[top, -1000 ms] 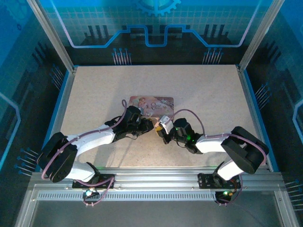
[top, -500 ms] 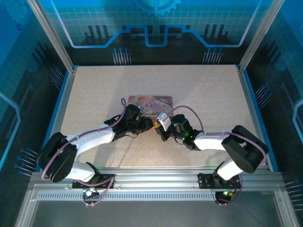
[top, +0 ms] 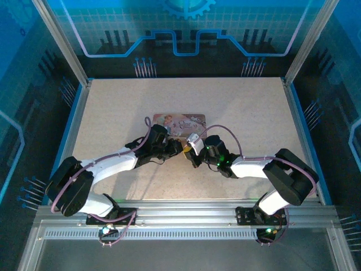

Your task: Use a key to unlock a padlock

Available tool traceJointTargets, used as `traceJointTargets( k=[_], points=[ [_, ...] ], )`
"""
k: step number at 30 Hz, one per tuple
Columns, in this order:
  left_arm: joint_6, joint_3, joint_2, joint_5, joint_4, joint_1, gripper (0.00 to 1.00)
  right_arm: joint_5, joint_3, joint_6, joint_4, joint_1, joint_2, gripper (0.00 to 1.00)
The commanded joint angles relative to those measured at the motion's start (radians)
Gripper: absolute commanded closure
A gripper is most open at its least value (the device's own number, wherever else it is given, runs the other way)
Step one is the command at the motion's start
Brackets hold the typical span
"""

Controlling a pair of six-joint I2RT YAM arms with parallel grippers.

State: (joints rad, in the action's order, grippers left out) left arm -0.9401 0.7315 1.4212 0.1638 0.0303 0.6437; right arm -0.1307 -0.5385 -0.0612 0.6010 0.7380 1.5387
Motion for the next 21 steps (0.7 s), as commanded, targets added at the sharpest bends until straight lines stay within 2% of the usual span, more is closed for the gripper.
traceJointTargets(
  k=[1,12,21],
  points=[
    [-0.006,-0.017,0.035,0.164,0.039,0.032,0.77,0.013,-0.024,-0.04,0.165,-0.013,0.009,1.0],
    [-0.051,-0.049,0.126,0.154,0.177,0.032,0.74,-0.046,-0.018,-0.142,0.03,-0.012,0.049,1.0],
    [-0.052,-0.064,0.13,0.13,0.192,0.03,0.61,-0.034,0.012,-0.193,-0.04,-0.014,0.071,1.0]
  ],
)
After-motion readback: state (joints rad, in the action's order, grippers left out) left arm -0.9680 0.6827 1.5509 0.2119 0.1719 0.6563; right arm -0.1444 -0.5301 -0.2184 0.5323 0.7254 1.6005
